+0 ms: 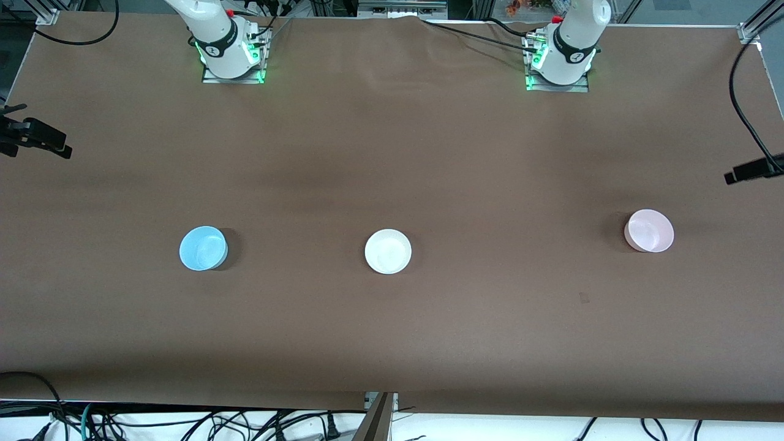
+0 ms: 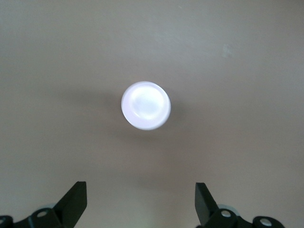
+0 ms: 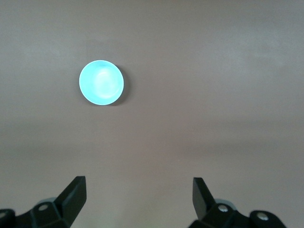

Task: Stack pink and blue bowls on white bowl
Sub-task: 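Reach the pink bowl with the left gripper while the right gripper reaches blue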

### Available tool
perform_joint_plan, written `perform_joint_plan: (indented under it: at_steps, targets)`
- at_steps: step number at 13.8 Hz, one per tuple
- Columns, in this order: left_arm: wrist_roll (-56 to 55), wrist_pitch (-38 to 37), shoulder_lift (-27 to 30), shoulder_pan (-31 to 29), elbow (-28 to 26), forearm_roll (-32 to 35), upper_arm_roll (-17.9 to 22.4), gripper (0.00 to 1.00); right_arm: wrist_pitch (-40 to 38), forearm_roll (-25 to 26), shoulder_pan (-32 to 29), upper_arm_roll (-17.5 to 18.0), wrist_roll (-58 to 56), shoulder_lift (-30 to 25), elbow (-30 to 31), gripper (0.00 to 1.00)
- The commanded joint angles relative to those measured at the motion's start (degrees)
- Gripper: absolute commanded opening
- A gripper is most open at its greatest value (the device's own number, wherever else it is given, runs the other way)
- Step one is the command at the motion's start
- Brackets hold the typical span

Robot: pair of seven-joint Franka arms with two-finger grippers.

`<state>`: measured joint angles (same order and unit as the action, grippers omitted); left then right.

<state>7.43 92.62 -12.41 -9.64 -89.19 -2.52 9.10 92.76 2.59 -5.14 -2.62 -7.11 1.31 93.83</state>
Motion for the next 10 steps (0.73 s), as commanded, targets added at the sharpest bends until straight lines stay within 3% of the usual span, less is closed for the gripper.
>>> perform_joint_plan:
  at_steps: [1, 4, 8, 10]
  targets:
    - [6.61, 9.74, -3.22, -2.04, -6.50, -5.02, 1.79, 1.00, -1.18, 0.14, -0.31, 0.16, 0.17, 0.62, -1.54, 0.99]
    - [15.12, 14.67, -8.13, -4.41, -7.84, -8.01, 1.80, 1.00, -1.18, 0.14, -0.22, 0.16, 0.34, 0.71, -1.46, 0.99]
    - [27.78, 20.92, -16.93, -7.75, -7.93, -16.98, 1.80, 1.00, -1.09, 0.05, -0.40, 0.16, 0.60, 3.34, -1.28, 0.99]
    - [29.48, 22.15, -19.22, -8.29, -8.10, -19.09, 1.88, 1.00, -0.65, -2.22, -0.31, 0.16, 0.78, 7.02, -1.28, 0.99]
